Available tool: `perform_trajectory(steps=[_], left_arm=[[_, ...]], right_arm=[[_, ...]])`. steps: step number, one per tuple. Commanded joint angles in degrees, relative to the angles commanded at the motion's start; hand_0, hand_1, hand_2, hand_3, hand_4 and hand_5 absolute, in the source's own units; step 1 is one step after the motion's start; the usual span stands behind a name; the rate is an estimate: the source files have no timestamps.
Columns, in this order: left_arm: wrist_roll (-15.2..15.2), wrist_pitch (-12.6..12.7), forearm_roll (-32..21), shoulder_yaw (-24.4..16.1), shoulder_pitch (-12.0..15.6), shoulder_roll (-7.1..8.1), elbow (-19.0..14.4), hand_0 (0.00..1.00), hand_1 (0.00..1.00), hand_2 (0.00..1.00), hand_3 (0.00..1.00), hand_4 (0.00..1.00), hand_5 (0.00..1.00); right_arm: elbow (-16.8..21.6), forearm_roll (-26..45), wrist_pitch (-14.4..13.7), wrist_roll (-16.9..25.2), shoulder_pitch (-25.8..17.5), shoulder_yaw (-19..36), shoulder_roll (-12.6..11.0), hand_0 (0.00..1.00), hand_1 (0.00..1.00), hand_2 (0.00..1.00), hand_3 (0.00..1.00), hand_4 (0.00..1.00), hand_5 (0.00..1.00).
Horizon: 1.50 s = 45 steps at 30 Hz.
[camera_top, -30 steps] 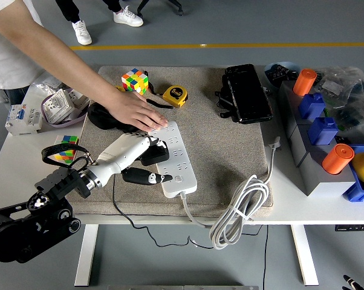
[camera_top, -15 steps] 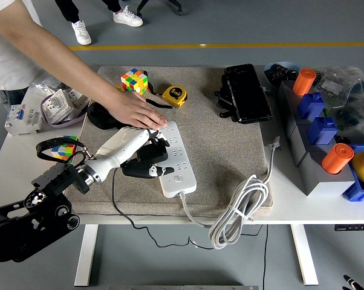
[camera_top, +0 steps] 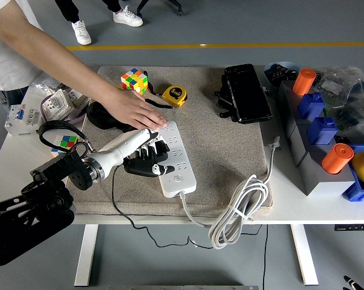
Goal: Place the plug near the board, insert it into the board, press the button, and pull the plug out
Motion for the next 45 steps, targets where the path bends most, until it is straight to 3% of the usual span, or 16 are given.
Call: perform_trajectory(steps=[3, 4, 8, 9, 15, 16, 45], left_arm=[[2.2, -4.2, -0.7, 0.4, -0.3, 0.17, -0.5, 0.097, 0.099, 0.210, 0.654, 0.677, 0.068], [2.5, -5.6, -0.8, 0.7, -0.4, 0.28, -0.5, 0.081, 0.083, 0.173, 0.850, 0.578, 0.002], [2.5, -7.6, -1.0, 2.1, -0.8, 0.56, -0.6, 0.081, 0.083, 0.173, 0.850, 0.578, 0.002], [2.4, -7.8, -1.1, 2.4, -0.9, 0.58, -0.6, 0.066, 0.084, 0.163, 0.878, 0.675, 0.002], [2.0, -7.6, -1.3, 4.1, -1.7, 0.05, -0.5, 0.066, 0.084, 0.163, 0.878, 0.675, 0.002], [1.9, -7.6, -1.2, 4.3, -1.8, -0.01, -0.4, 0.062, 0.083, 0.159, 0.893, 0.715, 0.002], [2.2, -9.0, -2.8, 8.0, -3.8, -1.21, 2.7, 0.061, 0.085, 0.160, 0.875, 0.702, 0.002]], right_arm=[[0.0, -0.1, 0.0, 0.0, 0.0, 0.0, 0.0, 0.646, 0.687, 0.689, 0.592, 0.868, 0.499], [0.1, -0.1, 0.0, 0.0, 0.0, 0.1, 0.0, 0.644, 0.687, 0.688, 0.593, 0.869, 0.498], [0.0, -0.1, 0.0, 0.0, -0.2, 0.1, -0.1, 0.644, 0.687, 0.688, 0.593, 0.869, 0.498], [0.0, -0.1, 0.0, 0.0, -0.2, 0.1, -0.1, 0.645, 0.686, 0.688, 0.592, 0.869, 0.498], [0.0, -0.2, 0.0, -0.1, -0.2, 0.2, -0.2, 0.645, 0.686, 0.688, 0.592, 0.869, 0.498], [0.0, -0.2, 0.0, -0.1, -0.2, 0.2, -0.2, 0.644, 0.686, 0.688, 0.592, 0.869, 0.497], [0.1, -0.1, 0.0, 0.0, -0.3, 0.1, -0.3, 0.646, 0.686, 0.688, 0.595, 0.873, 0.498]])
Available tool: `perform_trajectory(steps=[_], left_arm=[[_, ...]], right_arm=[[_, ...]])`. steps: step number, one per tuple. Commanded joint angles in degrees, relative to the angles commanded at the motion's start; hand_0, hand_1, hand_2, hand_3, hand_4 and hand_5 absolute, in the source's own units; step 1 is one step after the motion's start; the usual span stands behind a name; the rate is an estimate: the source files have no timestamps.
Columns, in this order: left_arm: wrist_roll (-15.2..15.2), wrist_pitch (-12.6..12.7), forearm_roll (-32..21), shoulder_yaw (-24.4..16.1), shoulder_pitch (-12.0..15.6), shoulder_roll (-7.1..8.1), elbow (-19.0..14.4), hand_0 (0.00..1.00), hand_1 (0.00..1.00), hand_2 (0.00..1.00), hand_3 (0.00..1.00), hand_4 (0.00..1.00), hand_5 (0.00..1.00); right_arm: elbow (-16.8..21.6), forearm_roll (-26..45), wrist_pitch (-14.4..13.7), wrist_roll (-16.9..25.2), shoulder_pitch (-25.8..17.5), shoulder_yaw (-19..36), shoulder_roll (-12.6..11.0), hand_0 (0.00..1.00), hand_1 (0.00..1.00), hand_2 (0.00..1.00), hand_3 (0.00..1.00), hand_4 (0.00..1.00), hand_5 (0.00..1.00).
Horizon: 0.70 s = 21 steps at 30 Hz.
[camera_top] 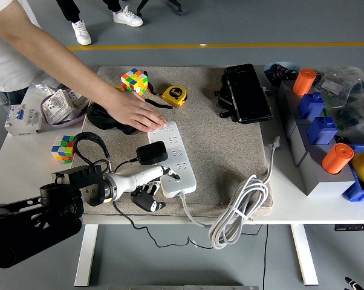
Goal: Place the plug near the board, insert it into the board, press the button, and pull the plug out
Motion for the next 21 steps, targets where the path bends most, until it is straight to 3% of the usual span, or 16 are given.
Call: perform_trajectory(steps=[21], left_arm=[[-0.2, -0.2, -0.9, -0.8, 0.1, 0.16, 0.9, 0.063, 0.085, 0.161, 0.861, 0.683, 0.002]], right_arm=[[0.3, -0.3, -0.1, 0.1, 0.0, 0.3, -0.1, 0.646, 0.686, 0.688, 0.595, 0.873, 0.498]])
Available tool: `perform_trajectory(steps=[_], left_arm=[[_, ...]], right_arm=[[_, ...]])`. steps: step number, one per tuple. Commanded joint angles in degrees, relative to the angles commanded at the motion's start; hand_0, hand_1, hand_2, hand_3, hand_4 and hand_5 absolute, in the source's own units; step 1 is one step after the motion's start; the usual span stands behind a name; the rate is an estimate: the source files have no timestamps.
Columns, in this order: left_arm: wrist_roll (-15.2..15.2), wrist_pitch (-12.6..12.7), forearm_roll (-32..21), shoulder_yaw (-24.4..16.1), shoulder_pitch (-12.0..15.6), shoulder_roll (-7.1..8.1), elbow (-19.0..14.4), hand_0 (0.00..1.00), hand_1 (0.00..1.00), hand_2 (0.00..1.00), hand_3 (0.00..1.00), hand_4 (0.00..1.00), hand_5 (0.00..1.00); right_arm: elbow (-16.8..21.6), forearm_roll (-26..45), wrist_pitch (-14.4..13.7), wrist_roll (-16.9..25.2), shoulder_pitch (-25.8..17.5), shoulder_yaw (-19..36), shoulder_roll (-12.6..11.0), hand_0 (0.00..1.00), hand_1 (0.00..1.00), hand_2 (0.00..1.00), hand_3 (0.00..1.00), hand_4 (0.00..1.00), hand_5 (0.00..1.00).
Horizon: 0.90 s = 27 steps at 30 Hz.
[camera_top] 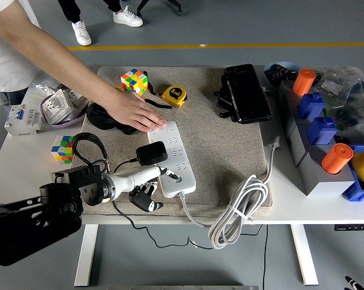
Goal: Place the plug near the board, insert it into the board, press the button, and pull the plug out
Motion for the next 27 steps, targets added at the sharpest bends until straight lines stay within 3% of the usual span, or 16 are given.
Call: perform_trajectory(steps=[5, 9, 10, 15, 16, 21, 22, 27], left_arm=[[-0.5, 0.4, -0.1, -1.9, 0.3, 0.37, -0.4, 0.063, 0.086, 0.161, 0.854, 0.666, 0.002], [-3.1, 2.6, -1.1, -3.2, 1.1, 0.59, -0.2, 0.063, 0.086, 0.161, 0.854, 0.666, 0.002], [-4.7, 4.1, -1.7, -3.9, 1.5, 0.56, 0.1, 0.139, 0.144, 0.274, 0.779, 0.774, 0.082], [-10.9, 10.4, -7.1, -6.6, 3.6, 0.24, 2.2, 0.139, 0.144, 0.274, 0.779, 0.774, 0.082], [-12.2, 11.7, -8.1, -6.8, 4.0, 0.19, 2.6, 0.258, 0.397, 0.487, 0.643, 0.862, 0.215], [-20.1, 20.0, -14.5, -7.8, 6.4, -0.76, 4.3, 0.258, 0.397, 0.487, 0.643, 0.862, 0.215], [-21.6, 21.7, -15.8, -8.0, 6.9, -1.09, 4.7, 0.330, 0.523, 0.547, 0.597, 0.864, 0.274], [-29.0, 29.2, -22.8, -8.7, 9.1, -3.18, 6.6, 0.330, 0.523, 0.547, 0.597, 0.864, 0.274]], right_arm=[[0.0, 0.0, 0.0, 0.0, 0.0, -0.1, 0.0, 0.646, 0.686, 0.688, 0.595, 0.874, 0.499], [0.0, 0.0, 0.0, 0.0, 0.0, -0.1, 0.0, 0.646, 0.686, 0.688, 0.595, 0.874, 0.499], [0.0, 0.0, 0.0, 0.0, 0.0, -0.2, 0.0, 0.646, 0.686, 0.688, 0.595, 0.874, 0.499], [-0.1, 0.0, 0.0, 0.0, 0.0, -0.4, 0.1, 0.646, 0.686, 0.688, 0.595, 0.874, 0.499], [-0.1, 0.0, 0.0, 0.0, 0.0, -0.3, 0.1, 0.646, 0.686, 0.688, 0.595, 0.874, 0.498], [-0.2, 0.1, 0.0, 0.0, 0.0, -0.3, 0.2, 0.646, 0.686, 0.688, 0.595, 0.874, 0.498], [-0.2, 0.1, 0.0, 0.0, 0.0, -0.2, 0.2, 0.646, 0.686, 0.688, 0.595, 0.874, 0.498], [-0.2, 0.2, 0.0, 0.0, 0.1, -0.5, 0.3, 0.646, 0.686, 0.688, 0.595, 0.874, 0.498]])
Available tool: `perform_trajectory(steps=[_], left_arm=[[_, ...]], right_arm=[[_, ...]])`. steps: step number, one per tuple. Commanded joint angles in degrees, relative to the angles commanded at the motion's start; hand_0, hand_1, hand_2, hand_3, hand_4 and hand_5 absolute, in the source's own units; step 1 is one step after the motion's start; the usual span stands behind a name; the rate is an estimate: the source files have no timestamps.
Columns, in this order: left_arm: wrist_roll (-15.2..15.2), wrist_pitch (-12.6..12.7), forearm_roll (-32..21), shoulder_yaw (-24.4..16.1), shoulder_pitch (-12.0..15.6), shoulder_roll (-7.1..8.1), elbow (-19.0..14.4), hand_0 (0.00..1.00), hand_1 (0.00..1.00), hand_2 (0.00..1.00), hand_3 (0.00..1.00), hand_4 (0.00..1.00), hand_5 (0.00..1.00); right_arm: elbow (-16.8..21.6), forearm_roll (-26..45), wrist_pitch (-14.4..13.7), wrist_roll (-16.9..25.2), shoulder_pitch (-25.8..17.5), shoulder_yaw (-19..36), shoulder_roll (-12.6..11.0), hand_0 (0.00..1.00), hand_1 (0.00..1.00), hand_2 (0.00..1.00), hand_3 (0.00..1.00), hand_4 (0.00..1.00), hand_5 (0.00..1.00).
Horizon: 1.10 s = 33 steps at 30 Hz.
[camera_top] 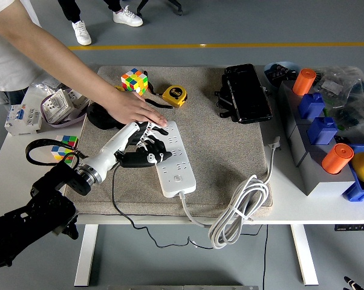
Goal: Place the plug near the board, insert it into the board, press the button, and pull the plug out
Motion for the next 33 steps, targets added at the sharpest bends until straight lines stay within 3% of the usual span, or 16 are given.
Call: perform_trajectory(steps=[1, 5, 8, 17, 33], left_arm=[[-1.7, 1.4, -1.9, -0.1, 0.4, -0.47, 0.5, 0.435, 0.574, 0.562, 0.571, 0.847, 0.280], [-7.9, 5.4, -8.8, -0.7, 1.7, -2.00, 2.4, 0.435, 0.574, 0.562, 0.571, 0.847, 0.280], [-10.4, 6.7, -11.5, -0.9, 2.1, -2.54, 3.2, 0.452, 0.579, 0.563, 0.564, 0.833, 0.289], [-12.8, 9.2, -15.1, -0.4, 2.0, -2.55, 4.7, 0.456, 0.581, 0.564, 0.563, 0.826, 0.287], [-12.3, 9.3, -14.3, -1.1, 2.9, -2.81, 4.6, 0.458, 0.582, 0.563, 0.562, 0.816, 0.286]], right_arm=[[0.0, 0.0, 0.0, 0.0, 0.0, -0.1, 0.0, 0.646, 0.686, 0.689, 0.595, 0.873, 0.498], [-0.1, 0.1, -0.1, 0.0, 0.2, -0.4, 0.1, 0.646, 0.686, 0.689, 0.595, 0.873, 0.498], [-0.2, 0.2, -0.1, 0.0, 0.2, -0.6, 0.1, 0.646, 0.686, 0.688, 0.594, 0.873, 0.500], [-0.2, 0.3, -0.2, -0.1, 0.5, -0.8, 0.1, 0.646, 0.686, 0.689, 0.593, 0.873, 0.501], [-0.1, 0.2, -0.2, 0.0, 0.0, -0.8, 0.1, 0.646, 0.686, 0.688, 0.593, 0.870, 0.504]])
